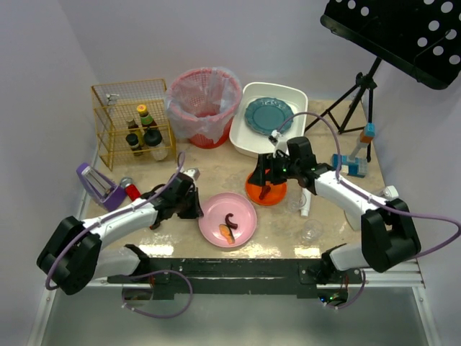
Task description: Clear the kitchen counter
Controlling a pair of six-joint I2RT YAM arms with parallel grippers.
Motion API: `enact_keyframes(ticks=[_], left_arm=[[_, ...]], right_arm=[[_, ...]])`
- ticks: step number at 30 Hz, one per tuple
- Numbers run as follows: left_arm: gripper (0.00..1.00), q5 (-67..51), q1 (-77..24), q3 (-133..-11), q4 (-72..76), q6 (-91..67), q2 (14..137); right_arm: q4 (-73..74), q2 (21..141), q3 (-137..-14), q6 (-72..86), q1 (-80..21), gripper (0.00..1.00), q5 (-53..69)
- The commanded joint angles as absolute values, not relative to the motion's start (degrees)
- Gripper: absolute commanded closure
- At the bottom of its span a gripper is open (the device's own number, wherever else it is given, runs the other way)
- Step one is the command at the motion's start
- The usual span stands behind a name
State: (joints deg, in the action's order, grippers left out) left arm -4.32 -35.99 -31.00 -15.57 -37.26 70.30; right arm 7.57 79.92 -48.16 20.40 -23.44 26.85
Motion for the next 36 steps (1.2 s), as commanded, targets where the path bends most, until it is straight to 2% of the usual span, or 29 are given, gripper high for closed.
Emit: enact_keyframes(ticks=[1,14,36], left_arm=[[1.00,-10.9,-32.9,-29.4,-10.1,-36.5,67.2],[1.00,-13.2,-21.8,-26.1,-13.6,-35.8,65.0],[1.00,-10.8,-19.4,-24.2,-13.4,-38.7,66.8]], right_arm=[[3.3,79.9,-46.9,19.2,-24.9,0.23,31.1],[-6.1,84.9,-43.2,29.6,-33.7,0.30,27.8],[-14.8,95.3,-40.6,37.4,-35.7,0.37,21.8]])
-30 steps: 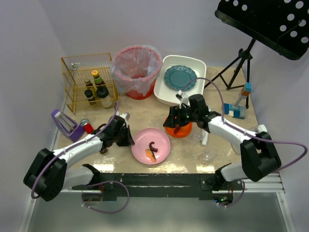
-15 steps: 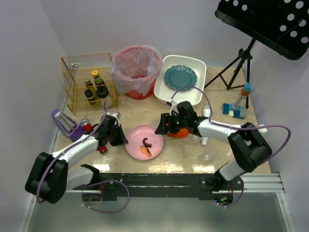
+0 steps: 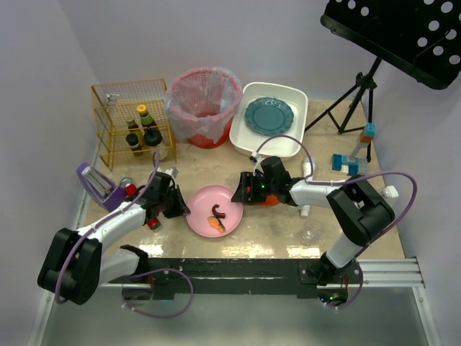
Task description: Clear the kitchen counter
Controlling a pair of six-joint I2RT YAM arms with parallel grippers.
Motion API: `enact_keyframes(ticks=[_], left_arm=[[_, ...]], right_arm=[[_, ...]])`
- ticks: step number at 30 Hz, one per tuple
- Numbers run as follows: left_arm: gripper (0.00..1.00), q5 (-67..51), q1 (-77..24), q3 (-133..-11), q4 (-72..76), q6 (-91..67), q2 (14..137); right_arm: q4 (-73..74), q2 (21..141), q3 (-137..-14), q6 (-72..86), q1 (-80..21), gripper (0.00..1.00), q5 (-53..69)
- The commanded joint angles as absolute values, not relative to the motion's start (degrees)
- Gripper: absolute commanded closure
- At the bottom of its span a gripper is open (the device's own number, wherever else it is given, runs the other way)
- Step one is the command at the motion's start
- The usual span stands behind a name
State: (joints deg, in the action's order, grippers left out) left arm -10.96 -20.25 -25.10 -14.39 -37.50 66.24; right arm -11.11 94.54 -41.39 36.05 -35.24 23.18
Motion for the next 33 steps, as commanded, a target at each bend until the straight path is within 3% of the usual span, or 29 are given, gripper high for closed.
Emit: enact_keyframes(ticks=[1,10,14,24,29,30,33], left_arm=[[1.00,-10.8,-19.4,-24.1,-13.0,-38.8,66.9],[1.00,-12.0,-19.4,-24.2,-10.9,-38.8,68.5],[1.00,-12.0,-19.4,-24.5,-10.3,-38.5,68.6],[1.00,-11.7,-19.4,-25.8,-9.3,-38.5,67.9],[1.00,-9.7,-19.4,-28.1,-11.2,-38.4,66.4],[0.99,-9.2,-19.4,-28.6,-11.8,-38.3,66.1],[0.78,-8.0,-19.4,-29.9,-13.7,-38.3,64.8]], right_arm=[[-15.5,95.8,-40.6,37.4,-35.7,0.37,22.1],[-19.9,99.7,-41.7,39.5,-37.3,0.39,25.3],[-22.8,101.2,-41.4,41.0,-37.5,0.44,26.7],[-25.8,100.7,-41.0,42.8,-37.6,0.76,29.3],[-26.2,99.1,-41.2,44.5,-37.5,1.00,30.1],[-26.4,98.9,-41.3,44.9,-37.5,1.00,30.1],[-26.8,97.9,-41.2,46.1,-37.4,1.00,30.3]])
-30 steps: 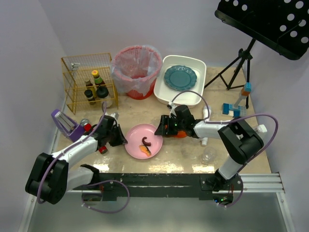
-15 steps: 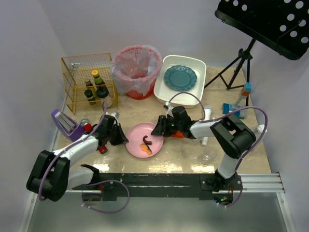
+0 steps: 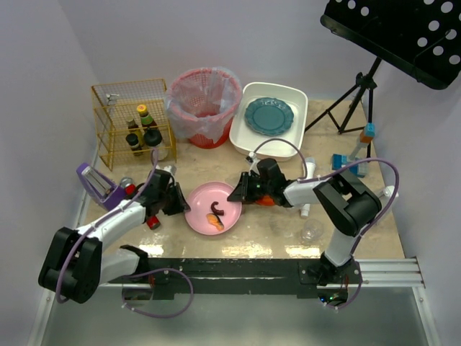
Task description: Clear the kitchen counter
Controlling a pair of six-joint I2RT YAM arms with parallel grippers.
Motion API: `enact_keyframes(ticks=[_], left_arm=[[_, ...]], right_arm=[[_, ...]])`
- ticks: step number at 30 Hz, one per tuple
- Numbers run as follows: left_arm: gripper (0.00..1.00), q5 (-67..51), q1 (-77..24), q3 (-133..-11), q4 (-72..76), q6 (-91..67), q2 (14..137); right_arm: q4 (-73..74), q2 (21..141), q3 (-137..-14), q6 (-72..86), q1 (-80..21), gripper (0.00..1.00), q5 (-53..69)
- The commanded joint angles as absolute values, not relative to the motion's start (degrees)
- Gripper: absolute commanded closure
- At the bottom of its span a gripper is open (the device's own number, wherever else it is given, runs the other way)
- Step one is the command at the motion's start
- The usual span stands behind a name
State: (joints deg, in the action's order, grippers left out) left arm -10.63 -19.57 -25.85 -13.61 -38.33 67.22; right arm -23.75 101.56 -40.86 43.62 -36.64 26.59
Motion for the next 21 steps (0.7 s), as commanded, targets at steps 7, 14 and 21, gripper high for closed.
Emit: enact_keyframes(ticks=[7,14,21], left_arm=[[0.47,-3.9,-19.4,-34.7,-19.3,-38.8,59.5],[0.41,1.7,-19.3,-43.3,-25.3,-38.0,54.6],[0.39,7.6,-19.4,-49.5,-29.8,-36.2,53.7]], right_arm=[[-26.2,94.9,-41.4,46.7,-36.3,1.00,31.7],[-19.4,89.6,-45.3,45.8,-35.9,1.00,29.8],[-16.3,84.8,-48.1,48.6,-34.5,1.00,30.0]])
